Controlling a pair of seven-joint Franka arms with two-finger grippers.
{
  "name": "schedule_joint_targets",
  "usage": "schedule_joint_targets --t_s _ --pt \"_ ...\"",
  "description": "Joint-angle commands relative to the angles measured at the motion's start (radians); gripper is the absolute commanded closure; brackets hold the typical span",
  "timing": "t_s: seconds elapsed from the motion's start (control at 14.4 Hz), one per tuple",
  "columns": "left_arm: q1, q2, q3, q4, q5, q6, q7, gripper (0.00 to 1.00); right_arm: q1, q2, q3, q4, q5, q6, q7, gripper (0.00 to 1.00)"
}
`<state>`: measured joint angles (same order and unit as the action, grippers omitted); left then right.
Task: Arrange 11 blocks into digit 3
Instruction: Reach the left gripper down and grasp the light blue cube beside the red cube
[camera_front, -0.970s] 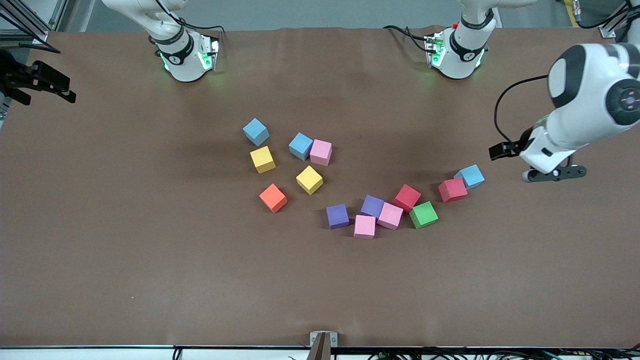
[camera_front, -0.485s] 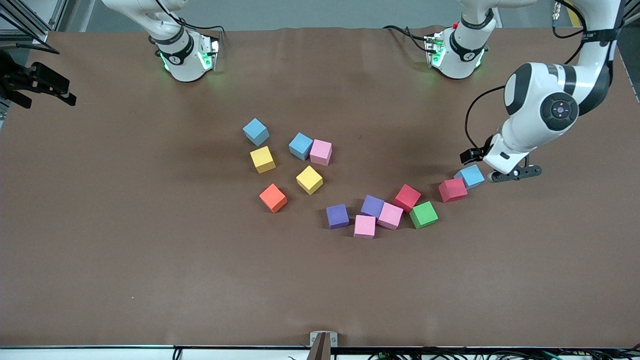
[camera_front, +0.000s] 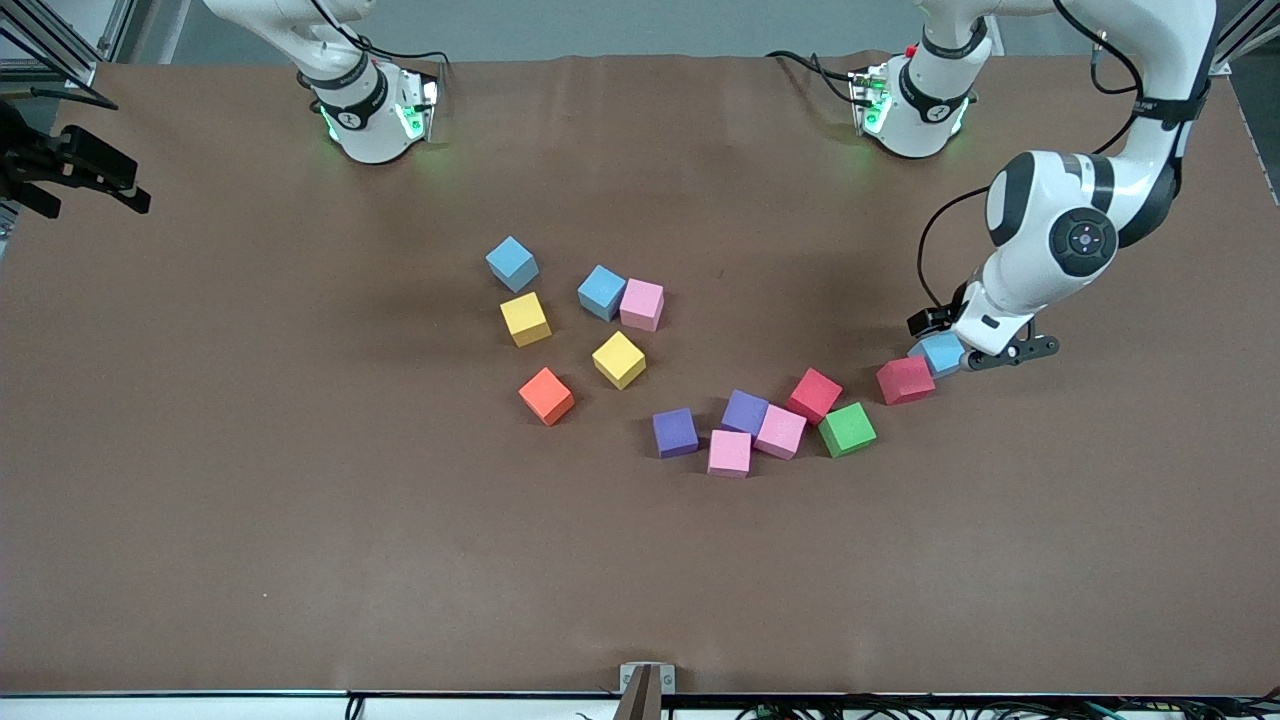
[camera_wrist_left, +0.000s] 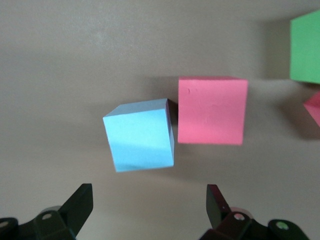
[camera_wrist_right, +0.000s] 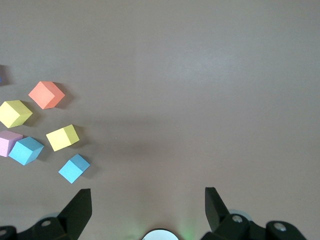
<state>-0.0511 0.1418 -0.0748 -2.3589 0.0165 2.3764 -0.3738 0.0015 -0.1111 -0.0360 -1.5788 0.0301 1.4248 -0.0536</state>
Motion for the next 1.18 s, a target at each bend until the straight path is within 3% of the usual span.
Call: schedule_joint_targets --t_s 0.0,0.69,1.11 --pt "0.002 0.053 -0.002 -0.01 0.006 0.081 -0.046 0.0 0.0 -0.013 0.008 -0.01 -0.029 0.003 -0.006 0.0" --pt "0.025 0.119 0.0 -0.005 0.006 0.164 -0.056 0.0 -0.005 -0.013 0.004 -0.007 -0.025 -0.02 -0.034 0.0" --pt "0.027 0.076 0.0 0.108 0.006 -0.071 -0.056 0.0 -0.009 0.014 0.001 0.031 -0.03 -0.011 -0.035 0.0"
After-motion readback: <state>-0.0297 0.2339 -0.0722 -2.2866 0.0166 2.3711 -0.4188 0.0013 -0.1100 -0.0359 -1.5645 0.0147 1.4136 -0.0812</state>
